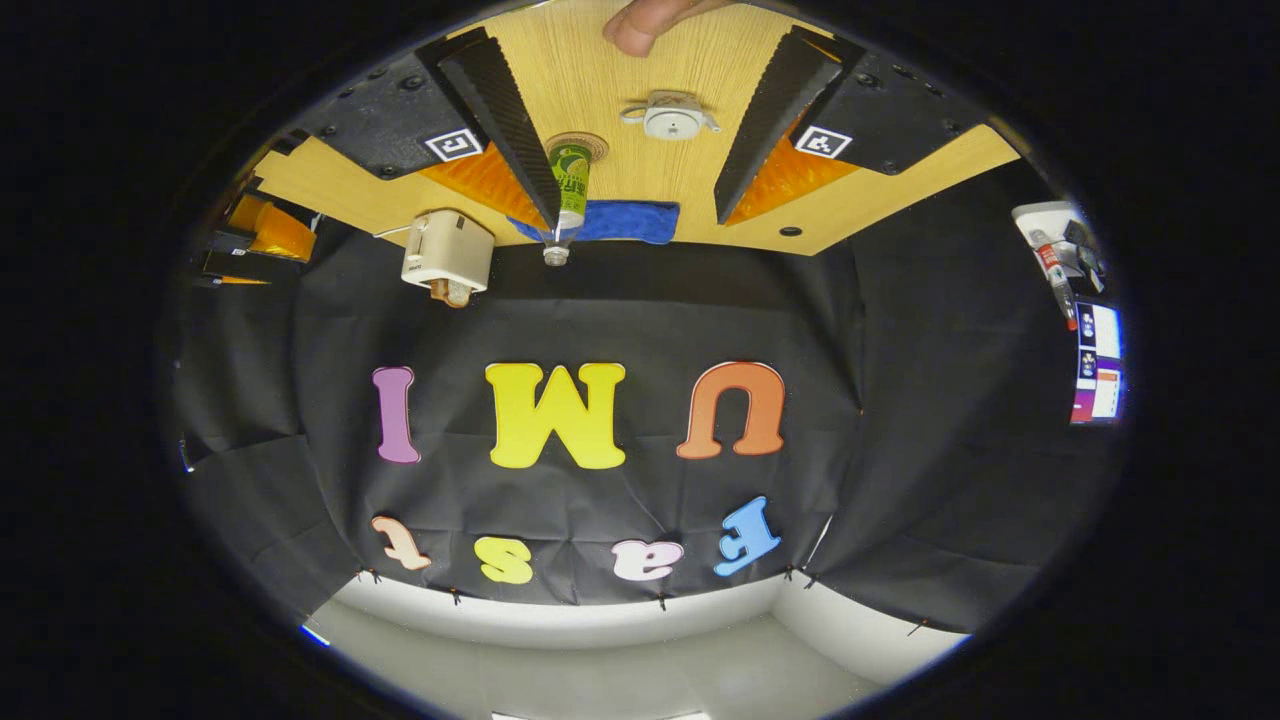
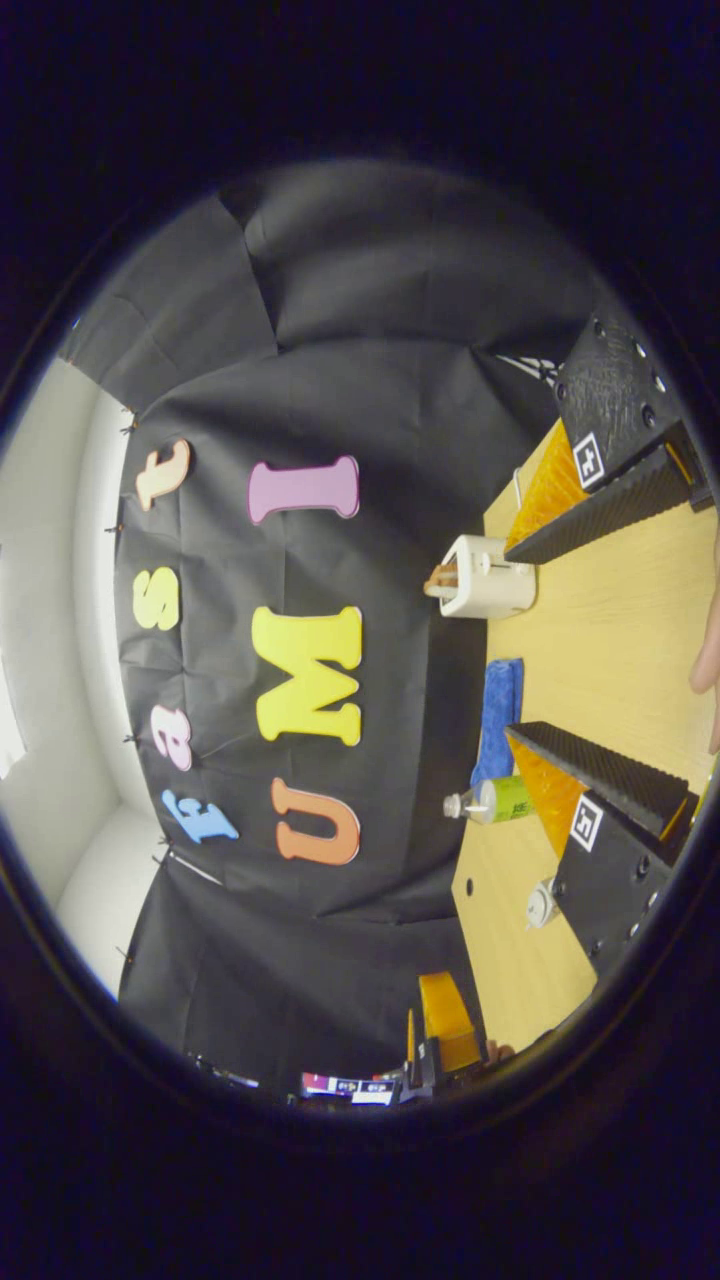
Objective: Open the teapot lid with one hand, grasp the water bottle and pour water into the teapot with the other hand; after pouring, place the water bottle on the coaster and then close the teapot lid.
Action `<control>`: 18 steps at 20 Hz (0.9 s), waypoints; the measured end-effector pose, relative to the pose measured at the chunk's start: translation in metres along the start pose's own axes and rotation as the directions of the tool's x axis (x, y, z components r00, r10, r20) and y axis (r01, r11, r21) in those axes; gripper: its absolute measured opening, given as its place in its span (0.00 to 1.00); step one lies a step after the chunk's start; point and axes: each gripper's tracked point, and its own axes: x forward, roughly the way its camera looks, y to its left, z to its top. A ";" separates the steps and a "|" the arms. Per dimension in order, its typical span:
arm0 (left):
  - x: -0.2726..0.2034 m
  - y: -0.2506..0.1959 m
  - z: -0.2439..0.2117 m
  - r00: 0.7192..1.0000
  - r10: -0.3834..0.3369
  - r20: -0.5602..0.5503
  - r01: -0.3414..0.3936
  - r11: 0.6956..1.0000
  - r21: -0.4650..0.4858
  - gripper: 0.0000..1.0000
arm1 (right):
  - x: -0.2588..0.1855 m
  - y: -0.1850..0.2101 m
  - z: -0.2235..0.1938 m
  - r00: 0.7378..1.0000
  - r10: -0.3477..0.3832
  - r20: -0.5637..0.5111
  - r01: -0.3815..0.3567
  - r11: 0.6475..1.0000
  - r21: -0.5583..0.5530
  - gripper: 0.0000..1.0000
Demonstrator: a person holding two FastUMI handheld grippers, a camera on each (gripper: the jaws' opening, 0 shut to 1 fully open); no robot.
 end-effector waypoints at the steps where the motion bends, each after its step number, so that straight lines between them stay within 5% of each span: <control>1: -0.010 0.006 0.007 1.000 0.022 0.009 -0.022 1.000 0.008 0.97 | -0.008 0.004 0.005 1.000 0.003 -0.005 -0.003 1.000 0.008 0.95; 4: -0.033 -0.002 0.014 1.000 -0.010 0.007 0.010 1.000 0.022 0.97 | -0.026 0.015 0.013 0.999 0.034 -0.014 -0.034 0.999 0.029 0.95; 8: -0.045 -0.007 0.014 0.998 -0.055 0.000 0.055 0.998 0.023 0.97 | -0.032 0.009 0.001 0.998 -0.047 -0.038 0.046 0.999 -0.019 0.95; 12: -0.043 -0.007 0.006 0.998 -0.054 -0.013 0.055 0.998 0.042 0.97 | -0.039 0.028 -0.014 0.997 0.020 -0.081 -0.025 0.997 -0.067 0.92; 18: -0.029 -0.013 -0.007 0.999 -0.034 -0.027 0.036 0.997 0.070 0.97 | -0.035 0.024 -0.012 0.996 0.036 -0.077 -0.040 0.998 -0.053 0.95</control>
